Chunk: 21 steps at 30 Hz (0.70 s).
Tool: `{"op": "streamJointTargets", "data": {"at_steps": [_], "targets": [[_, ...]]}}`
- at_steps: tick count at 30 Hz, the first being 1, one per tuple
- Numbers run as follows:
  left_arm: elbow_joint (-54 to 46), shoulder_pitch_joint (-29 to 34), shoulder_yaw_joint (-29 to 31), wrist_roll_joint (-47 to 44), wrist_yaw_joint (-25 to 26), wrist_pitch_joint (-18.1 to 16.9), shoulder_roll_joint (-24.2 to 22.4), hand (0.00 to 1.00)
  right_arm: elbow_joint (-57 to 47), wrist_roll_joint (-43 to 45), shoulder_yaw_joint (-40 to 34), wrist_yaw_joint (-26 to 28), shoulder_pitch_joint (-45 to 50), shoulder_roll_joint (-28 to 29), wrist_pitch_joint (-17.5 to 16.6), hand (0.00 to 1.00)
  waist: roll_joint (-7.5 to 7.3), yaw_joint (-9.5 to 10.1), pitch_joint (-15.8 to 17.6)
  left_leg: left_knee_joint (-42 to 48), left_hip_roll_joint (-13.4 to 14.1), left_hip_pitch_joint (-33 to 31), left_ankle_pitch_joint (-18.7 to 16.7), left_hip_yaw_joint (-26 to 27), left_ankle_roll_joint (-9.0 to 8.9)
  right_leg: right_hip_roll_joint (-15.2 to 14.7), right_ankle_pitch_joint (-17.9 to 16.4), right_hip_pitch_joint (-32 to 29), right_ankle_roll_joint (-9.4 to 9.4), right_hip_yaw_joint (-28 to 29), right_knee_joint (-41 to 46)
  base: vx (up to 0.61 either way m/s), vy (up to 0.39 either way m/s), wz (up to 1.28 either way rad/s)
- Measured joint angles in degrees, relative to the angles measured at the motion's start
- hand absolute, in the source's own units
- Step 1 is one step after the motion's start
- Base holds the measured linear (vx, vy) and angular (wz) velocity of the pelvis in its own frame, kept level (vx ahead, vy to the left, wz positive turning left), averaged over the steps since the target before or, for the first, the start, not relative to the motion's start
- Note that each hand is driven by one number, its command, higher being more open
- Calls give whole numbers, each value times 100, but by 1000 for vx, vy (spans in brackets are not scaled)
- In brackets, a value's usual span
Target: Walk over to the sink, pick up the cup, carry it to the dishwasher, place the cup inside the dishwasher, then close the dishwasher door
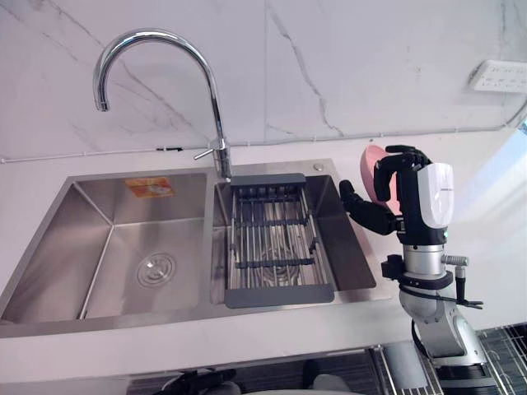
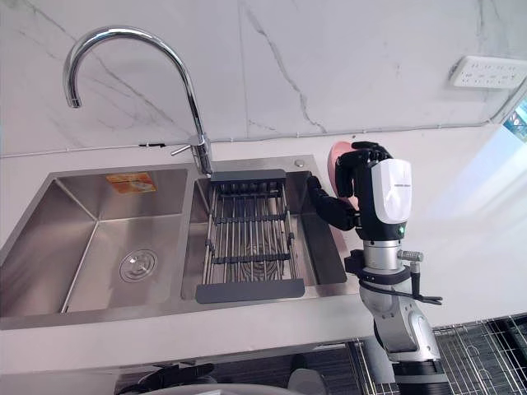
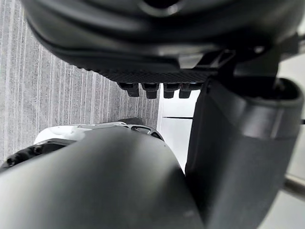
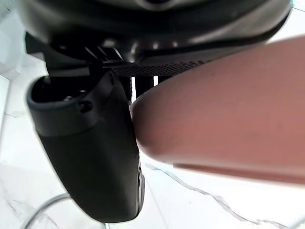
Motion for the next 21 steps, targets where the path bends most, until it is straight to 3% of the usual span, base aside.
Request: {"op": "streamJointTargets", "data": {"at_steps": [6,15,21], "targets": [[-21,-1,46,4,-15,-18,18,100,-190,-3,-111,1,-145,10,17,0,-64,78,5,-83,-39,58,37,-60,42,-35,-8,49,9,-60,14,5,17,6],[-49,-5,57,186,10,-122,149,100,-187,-220,-173,353,-171,15,238,0,-317,16,99,-297,-158,227,67,-36,98,-125,-70,65,62,-39,126,13,30,-1],[-85,1,184,295,-107,-73,229,100,-170,-417,-262,646,156,1,474,0,-507,-35,152,-329,-225,271,90,377,179,-137,16,-271,48,41,386,-38,39,-31]]}}
